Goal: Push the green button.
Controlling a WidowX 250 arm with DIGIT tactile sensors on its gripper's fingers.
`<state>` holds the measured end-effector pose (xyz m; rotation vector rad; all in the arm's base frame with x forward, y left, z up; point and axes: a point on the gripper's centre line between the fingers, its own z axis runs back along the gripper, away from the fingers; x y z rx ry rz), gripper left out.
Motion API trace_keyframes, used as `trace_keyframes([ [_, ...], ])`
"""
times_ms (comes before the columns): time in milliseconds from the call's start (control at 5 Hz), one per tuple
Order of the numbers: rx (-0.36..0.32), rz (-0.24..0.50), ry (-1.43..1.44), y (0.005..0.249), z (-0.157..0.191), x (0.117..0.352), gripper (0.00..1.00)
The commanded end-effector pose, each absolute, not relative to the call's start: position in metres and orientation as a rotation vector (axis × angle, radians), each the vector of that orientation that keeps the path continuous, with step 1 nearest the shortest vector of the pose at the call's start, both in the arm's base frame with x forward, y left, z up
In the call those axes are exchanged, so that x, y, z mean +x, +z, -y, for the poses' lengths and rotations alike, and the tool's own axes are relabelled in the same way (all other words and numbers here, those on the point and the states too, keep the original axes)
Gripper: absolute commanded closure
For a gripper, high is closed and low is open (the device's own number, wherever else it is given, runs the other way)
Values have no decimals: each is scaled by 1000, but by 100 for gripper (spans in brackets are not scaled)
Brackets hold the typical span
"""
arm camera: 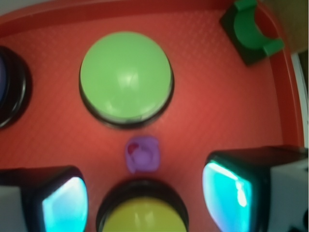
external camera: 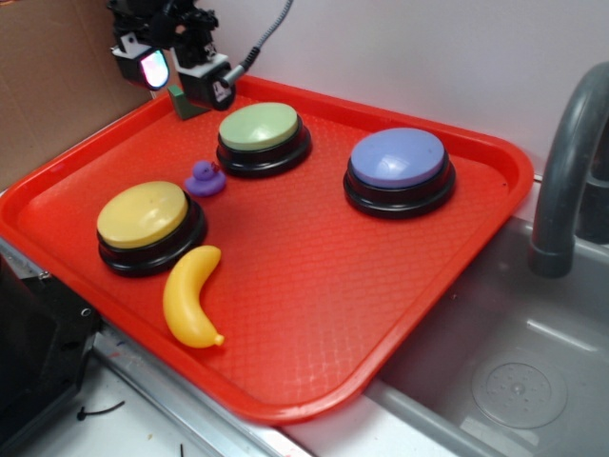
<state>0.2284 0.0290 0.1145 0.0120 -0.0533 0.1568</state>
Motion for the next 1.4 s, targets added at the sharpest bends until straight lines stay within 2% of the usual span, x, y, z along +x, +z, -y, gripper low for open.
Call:
trace_keyframes([
  [0,-46,84,134,149,-35,221,0],
  [400,-7,38,155,166,-26,215,0],
  [600,-21,31,163,180,-20,206,0],
  [800,-46,35,160,190,-16,200,0],
  [1200,-31,65,105,204,-3,194,0],
])
